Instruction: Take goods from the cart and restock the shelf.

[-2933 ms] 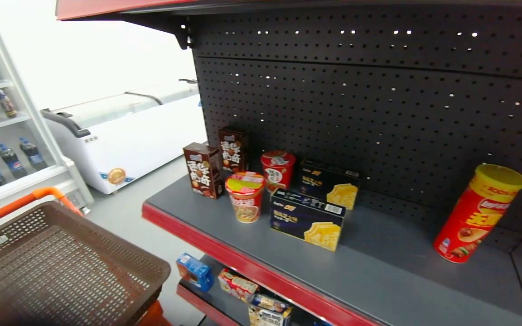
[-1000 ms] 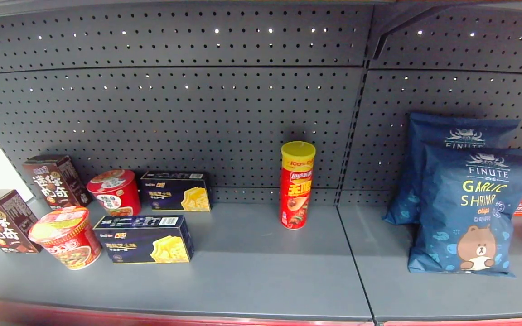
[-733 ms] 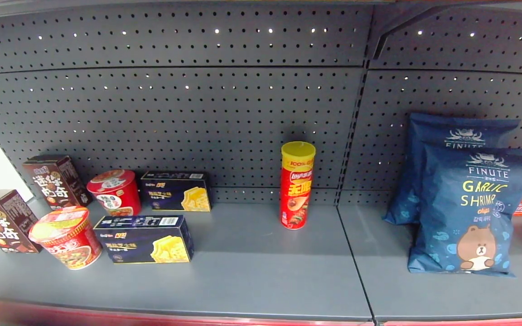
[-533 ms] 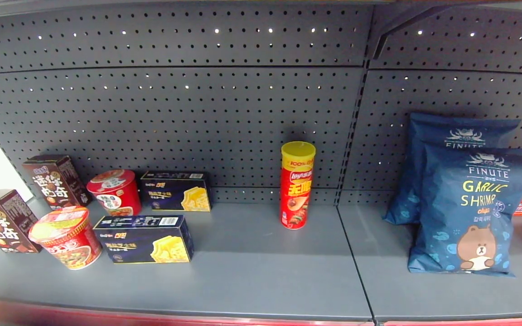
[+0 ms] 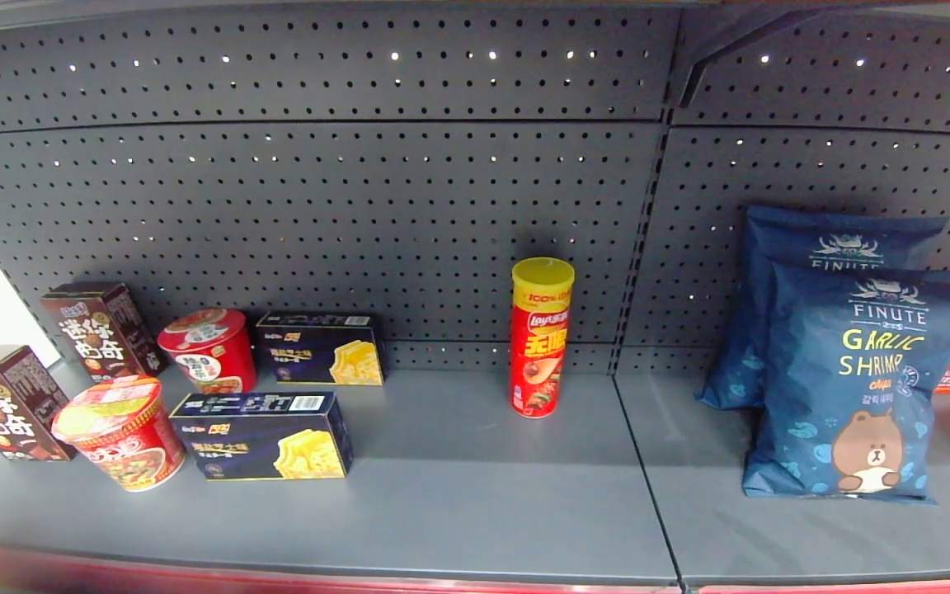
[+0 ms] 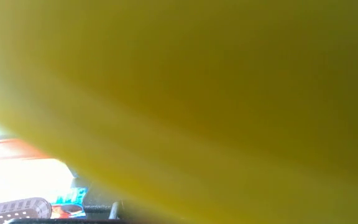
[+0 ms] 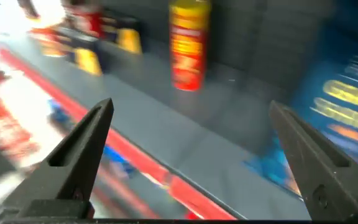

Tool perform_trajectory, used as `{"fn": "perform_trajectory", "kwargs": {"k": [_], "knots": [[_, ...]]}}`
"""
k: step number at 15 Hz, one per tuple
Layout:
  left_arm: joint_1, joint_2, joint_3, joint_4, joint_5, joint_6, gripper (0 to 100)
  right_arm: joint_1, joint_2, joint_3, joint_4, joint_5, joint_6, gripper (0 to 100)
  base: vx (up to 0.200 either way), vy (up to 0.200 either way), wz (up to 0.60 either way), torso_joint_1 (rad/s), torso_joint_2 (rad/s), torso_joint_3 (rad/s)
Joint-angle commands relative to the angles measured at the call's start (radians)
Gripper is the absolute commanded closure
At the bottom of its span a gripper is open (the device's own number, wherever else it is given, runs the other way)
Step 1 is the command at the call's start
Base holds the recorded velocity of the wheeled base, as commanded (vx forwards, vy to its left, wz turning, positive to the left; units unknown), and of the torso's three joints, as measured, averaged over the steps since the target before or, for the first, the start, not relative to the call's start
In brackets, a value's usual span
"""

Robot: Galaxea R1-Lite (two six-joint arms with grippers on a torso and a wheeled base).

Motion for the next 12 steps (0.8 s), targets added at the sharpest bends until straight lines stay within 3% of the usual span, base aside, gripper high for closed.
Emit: {"fn": "perform_trajectory", "kwargs": {"k": [1, 3, 4, 5, 8, 12], "knots": [[-0.001, 0.002, 0.0, 0.001, 0.0, -0.012, 100, 0.045, 0.247, -0.067, -0.064, 0.02, -0.031, 0, 0.0, 0.0, 0.0, 0.0, 0.0, 0.0], [-0.001, 0.004, 0.001, 0.001, 0.001, -0.013, 100, 0.046, 0.317, -0.062, -0.126, 0.043, -0.052, 0, 0.0, 0.0, 0.0, 0.0, 0.0, 0.0], [-0.001, 0.004, 0.004, 0.001, 0.001, -0.013, 100, 0.029, 0.452, -0.072, -0.282, 0.132, -0.086, 0, 0.0, 0.0, 0.0, 0.0, 0.0, 0.0], [-0.001, 0.004, 0.006, 0.003, 0.0, -0.013, 100, 0.022, 0.526, -0.087, -0.354, 0.152, -0.086, 0, 0.0, 0.0, 0.0, 0.0, 0.0, 0.0], [-0.001, 0.002, 0.02, -0.005, 0.0, -0.012, 100, -0.012, 0.705, -0.182, -0.39, 0.162, -0.114, 0, 0.0, 0.0, 0.0, 0.0, 0.0, 0.0], [-0.001, 0.002, 0.026, -0.005, -0.002, -0.012, 100, -0.089, 0.92, -0.374, -0.39, 0.298, -0.253, 0, 0.0, 0.0, 0.0, 0.0, 0.0, 0.0]]}}
